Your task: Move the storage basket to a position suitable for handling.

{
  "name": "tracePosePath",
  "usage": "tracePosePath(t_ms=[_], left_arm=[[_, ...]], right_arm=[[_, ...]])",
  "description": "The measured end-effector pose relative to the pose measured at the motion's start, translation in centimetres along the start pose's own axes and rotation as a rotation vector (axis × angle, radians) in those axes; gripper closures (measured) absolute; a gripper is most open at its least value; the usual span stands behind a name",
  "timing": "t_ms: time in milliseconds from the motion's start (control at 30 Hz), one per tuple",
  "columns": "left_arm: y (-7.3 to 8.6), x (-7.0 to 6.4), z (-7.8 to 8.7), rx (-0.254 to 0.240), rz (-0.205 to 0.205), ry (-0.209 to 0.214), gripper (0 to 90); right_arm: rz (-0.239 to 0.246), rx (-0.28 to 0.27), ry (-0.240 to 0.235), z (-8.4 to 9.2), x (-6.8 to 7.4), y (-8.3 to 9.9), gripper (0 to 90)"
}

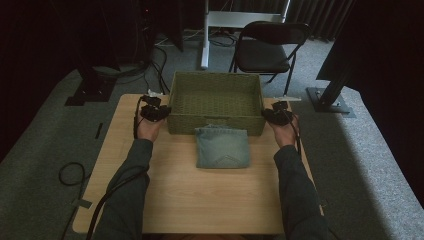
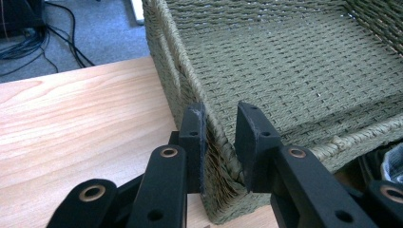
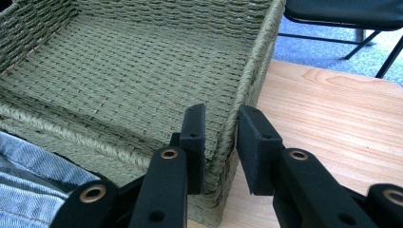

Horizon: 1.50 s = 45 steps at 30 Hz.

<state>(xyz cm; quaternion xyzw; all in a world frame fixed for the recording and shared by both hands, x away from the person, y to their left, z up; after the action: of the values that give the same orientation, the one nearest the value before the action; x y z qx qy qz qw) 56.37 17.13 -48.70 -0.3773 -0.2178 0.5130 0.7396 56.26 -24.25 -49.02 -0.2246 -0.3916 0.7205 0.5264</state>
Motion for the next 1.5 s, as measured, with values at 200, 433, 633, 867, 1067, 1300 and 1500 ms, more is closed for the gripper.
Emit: tracePosePath(t_ms=[200,433,633,867,1067,1300,1500], left_arm=[[0.3,-0.2,0.5,0.005,-0.001,0.003,74.2],[1.3,-0.6,1.5,-0.008,0.001,0.015,74.0],[2.1,-1.0,2.4,-0.021,0.01,0.018,73.9],[3.4,-1.4,3.8,-0.05,0.022,0.038,73.7],[4.2,-1.7,4.7,-0.052,0.002,0.036,73.5],[5.0,-1.9,5.8,-0.061,0.0,0.04,73.5],[5.9,-2.1,6.8,-0.068,0.004,0.045,73.5]], right_arm=[[0.009,0.003,0.0,0.5,0.3,0.4,73.5],[0.003,-0.02,-0.007,1.3,0.7,1.2,73.6],[0.012,-0.016,-0.008,2.0,1.2,1.8,73.6],[0.037,-0.021,-0.011,3.4,2.0,2.8,73.1],[0.047,-0.018,-0.011,4.2,2.5,3.5,73.0],[0.052,-0.032,-0.017,5.2,3.3,4.4,72.7],[0.062,-0.052,-0.025,6.2,4.0,5.3,72.2]])
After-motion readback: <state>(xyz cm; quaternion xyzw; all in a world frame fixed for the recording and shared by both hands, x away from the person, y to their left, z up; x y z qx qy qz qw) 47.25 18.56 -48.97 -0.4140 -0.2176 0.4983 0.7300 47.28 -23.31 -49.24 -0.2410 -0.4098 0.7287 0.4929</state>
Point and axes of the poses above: each handheld gripper's, and its own axes: z roughly backward along the jaws, y roughly out of its underside, x roughly to its left, the point moved 7 cm from there along -z, roughly forward along the jaws
